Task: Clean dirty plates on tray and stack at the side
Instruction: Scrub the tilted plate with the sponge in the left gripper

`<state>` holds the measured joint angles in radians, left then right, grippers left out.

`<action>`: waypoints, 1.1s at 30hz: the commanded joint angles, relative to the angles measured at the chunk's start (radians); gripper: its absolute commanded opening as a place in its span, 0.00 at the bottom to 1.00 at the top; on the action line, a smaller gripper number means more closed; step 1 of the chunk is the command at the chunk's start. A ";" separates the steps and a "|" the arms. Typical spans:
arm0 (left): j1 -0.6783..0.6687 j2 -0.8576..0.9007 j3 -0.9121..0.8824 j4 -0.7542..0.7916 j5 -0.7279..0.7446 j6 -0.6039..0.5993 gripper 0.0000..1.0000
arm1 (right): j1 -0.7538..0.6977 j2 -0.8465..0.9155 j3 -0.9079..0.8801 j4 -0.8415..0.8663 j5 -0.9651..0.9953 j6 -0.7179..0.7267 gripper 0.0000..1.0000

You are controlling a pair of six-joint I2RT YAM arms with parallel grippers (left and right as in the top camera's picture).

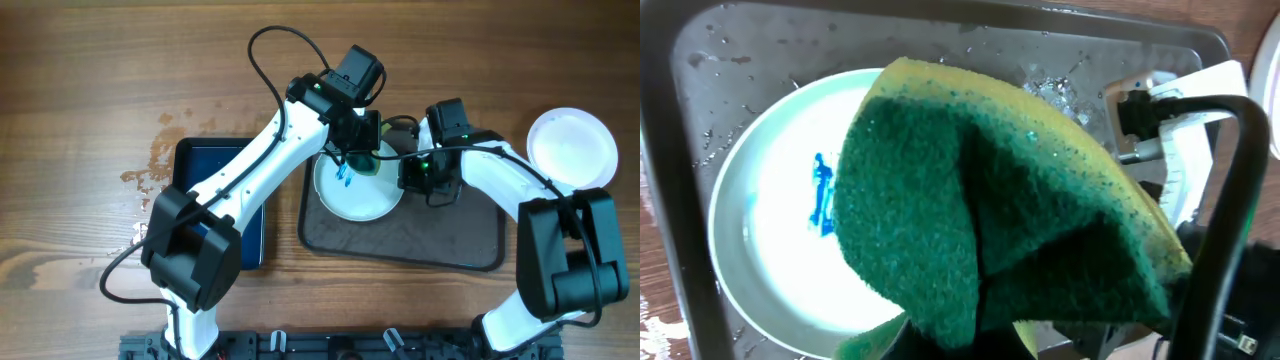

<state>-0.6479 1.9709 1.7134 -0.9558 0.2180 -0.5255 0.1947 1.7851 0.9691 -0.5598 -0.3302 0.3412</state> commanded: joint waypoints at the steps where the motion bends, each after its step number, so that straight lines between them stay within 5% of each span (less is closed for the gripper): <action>1: -0.003 0.009 -0.001 0.011 0.055 -0.014 0.04 | 0.004 0.033 -0.023 0.010 -0.056 0.124 0.04; 9: -0.003 0.009 -0.001 0.015 0.055 -0.014 0.04 | -0.016 0.033 -0.106 0.083 -0.060 0.323 0.04; 15: -0.003 0.055 -0.001 0.029 0.074 -0.014 0.04 | -0.016 0.032 -0.143 0.205 -0.082 0.235 0.04; 25: -0.003 0.255 -0.001 0.069 0.080 -0.005 0.04 | -0.016 0.005 -0.145 0.114 -0.008 0.144 0.04; 33: -0.002 0.269 -0.001 0.111 0.077 0.014 0.04 | -0.016 -0.226 -0.145 0.070 0.077 0.099 0.04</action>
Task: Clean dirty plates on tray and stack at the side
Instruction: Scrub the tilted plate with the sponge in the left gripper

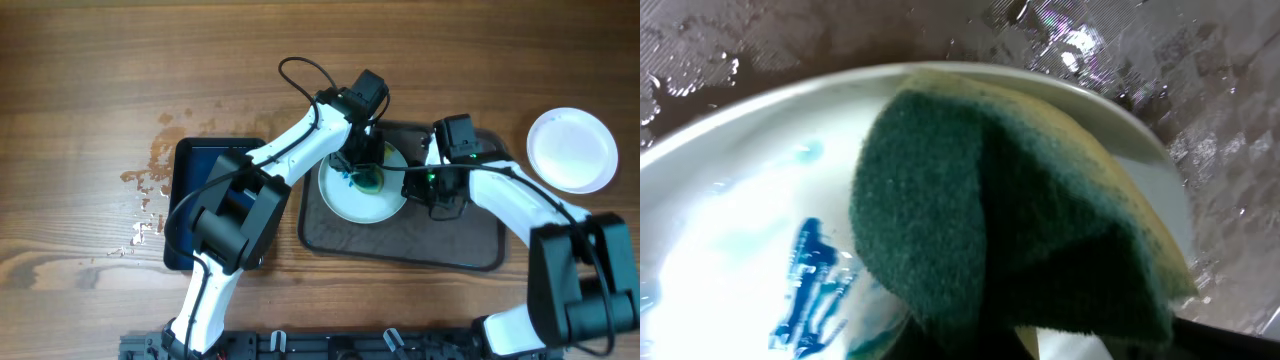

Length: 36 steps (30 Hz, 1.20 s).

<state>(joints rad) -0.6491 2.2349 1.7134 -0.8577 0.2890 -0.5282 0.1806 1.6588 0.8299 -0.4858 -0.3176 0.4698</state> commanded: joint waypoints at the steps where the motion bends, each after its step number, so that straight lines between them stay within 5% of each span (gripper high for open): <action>1: -0.004 0.010 -0.001 0.013 0.006 0.019 0.04 | -0.002 -0.139 -0.005 -0.009 0.064 -0.031 0.04; 12: -0.010 0.045 -0.001 -0.082 -0.121 -0.003 0.04 | -0.002 -0.147 -0.006 -0.071 0.097 -0.022 0.04; 20: -0.088 0.045 -0.001 -0.012 0.257 0.054 0.04 | -0.002 -0.111 -0.006 -0.023 0.097 -0.014 0.04; 25: -0.137 0.045 -0.001 0.036 0.314 0.037 0.04 | -0.002 -0.111 -0.006 -0.018 0.098 -0.015 0.04; 36: -0.018 0.088 -0.001 -0.146 -0.168 -0.038 0.04 | -0.002 -0.111 -0.006 -0.016 0.116 -0.014 0.04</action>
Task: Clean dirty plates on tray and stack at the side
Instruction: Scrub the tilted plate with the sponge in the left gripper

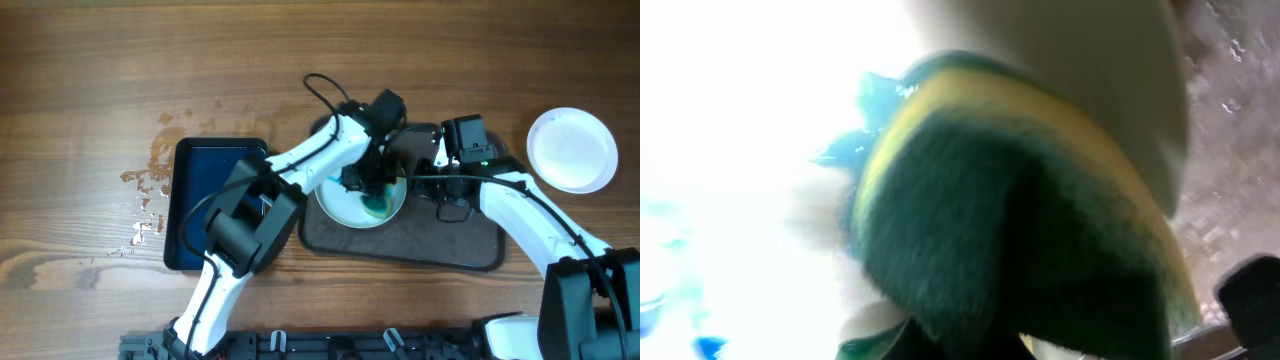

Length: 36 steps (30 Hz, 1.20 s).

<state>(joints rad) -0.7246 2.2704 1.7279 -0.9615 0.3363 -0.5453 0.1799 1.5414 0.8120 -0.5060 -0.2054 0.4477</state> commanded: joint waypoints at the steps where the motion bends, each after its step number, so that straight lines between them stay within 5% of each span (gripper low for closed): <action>1: 0.078 0.053 -0.015 -0.063 -0.276 -0.021 0.04 | -0.001 0.006 0.012 0.005 0.005 0.008 0.04; 5: 0.118 0.053 -0.015 -0.068 -0.283 -0.020 0.04 | -0.001 0.006 0.012 0.000 0.006 0.027 0.07; 7: 0.118 0.053 -0.015 -0.064 -0.256 -0.020 0.04 | -0.001 0.006 0.011 -0.004 0.003 0.032 0.24; 13: 0.098 0.053 -0.015 -0.049 -0.254 -0.021 0.04 | 0.012 0.041 -0.013 0.053 -0.083 0.079 0.34; 21: 0.098 0.053 -0.015 -0.049 -0.254 -0.021 0.04 | 0.061 0.225 -0.029 0.183 -0.200 0.131 0.30; 23: 0.098 0.053 -0.015 -0.049 -0.254 -0.021 0.04 | 0.061 0.237 -0.029 0.189 -0.211 0.132 0.04; 29: 0.098 0.053 -0.015 -0.070 -0.271 -0.016 0.04 | 0.061 0.237 -0.029 0.192 -0.130 0.152 0.04; 36: 0.120 0.053 -0.015 -0.205 -0.524 -0.029 0.04 | 0.061 0.237 -0.029 0.193 -0.123 0.145 0.04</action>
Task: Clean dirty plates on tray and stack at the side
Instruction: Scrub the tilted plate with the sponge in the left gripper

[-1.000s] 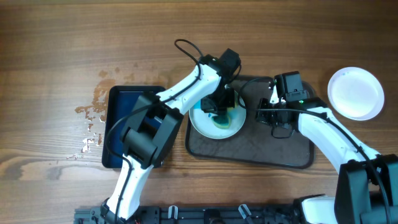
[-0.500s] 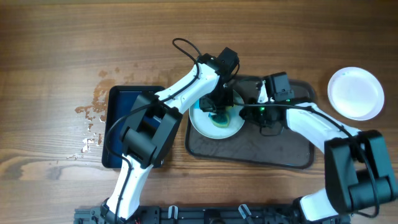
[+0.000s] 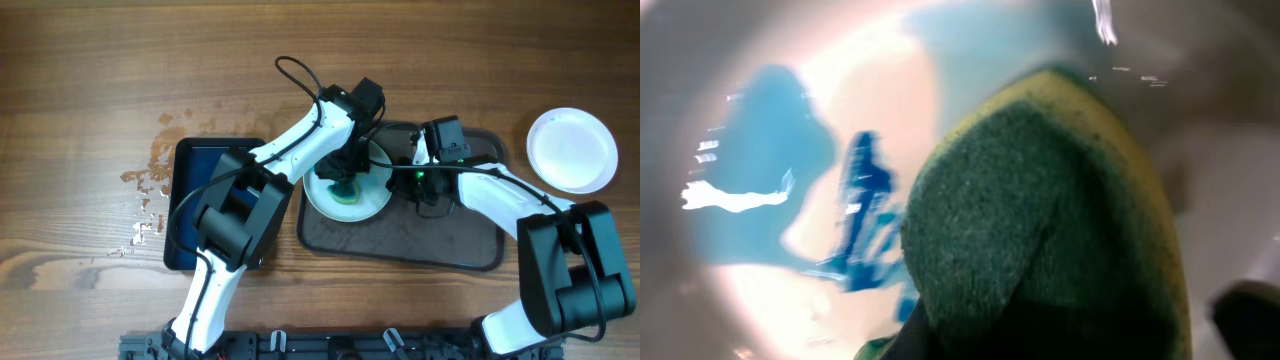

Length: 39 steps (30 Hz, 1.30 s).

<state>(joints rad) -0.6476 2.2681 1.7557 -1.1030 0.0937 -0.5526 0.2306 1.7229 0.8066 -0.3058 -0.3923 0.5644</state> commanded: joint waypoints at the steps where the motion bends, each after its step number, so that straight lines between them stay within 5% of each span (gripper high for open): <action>1: 0.051 0.055 -0.043 -0.072 -0.302 -0.037 0.04 | 0.010 0.055 -0.023 -0.008 0.063 0.017 0.04; 10: 0.079 0.055 -0.043 -0.064 -0.187 -0.018 0.04 | 0.007 0.055 -0.023 -0.019 0.116 0.014 0.04; 18: 0.035 0.055 -0.043 0.192 0.441 0.051 0.04 | 0.007 0.055 -0.023 -0.026 0.116 0.011 0.04; 22: -0.017 0.055 -0.043 0.258 0.499 0.060 0.04 | 0.007 0.055 -0.023 -0.027 0.116 0.007 0.04; 24: -0.034 0.055 -0.043 0.275 0.457 0.063 0.04 | 0.007 0.055 -0.023 -0.027 0.116 0.007 0.04; 32: 0.020 0.055 -0.043 0.110 -0.217 0.013 0.04 | 0.007 0.055 -0.023 -0.029 0.116 -0.003 0.04; 39: 0.106 0.055 -0.043 -0.018 -0.391 -0.064 0.04 | 0.007 0.055 -0.023 -0.031 0.116 -0.008 0.04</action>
<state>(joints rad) -0.6125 2.2654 1.7554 -1.0817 -0.0128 -0.5499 0.2428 1.7279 0.8162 -0.3046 -0.3595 0.5716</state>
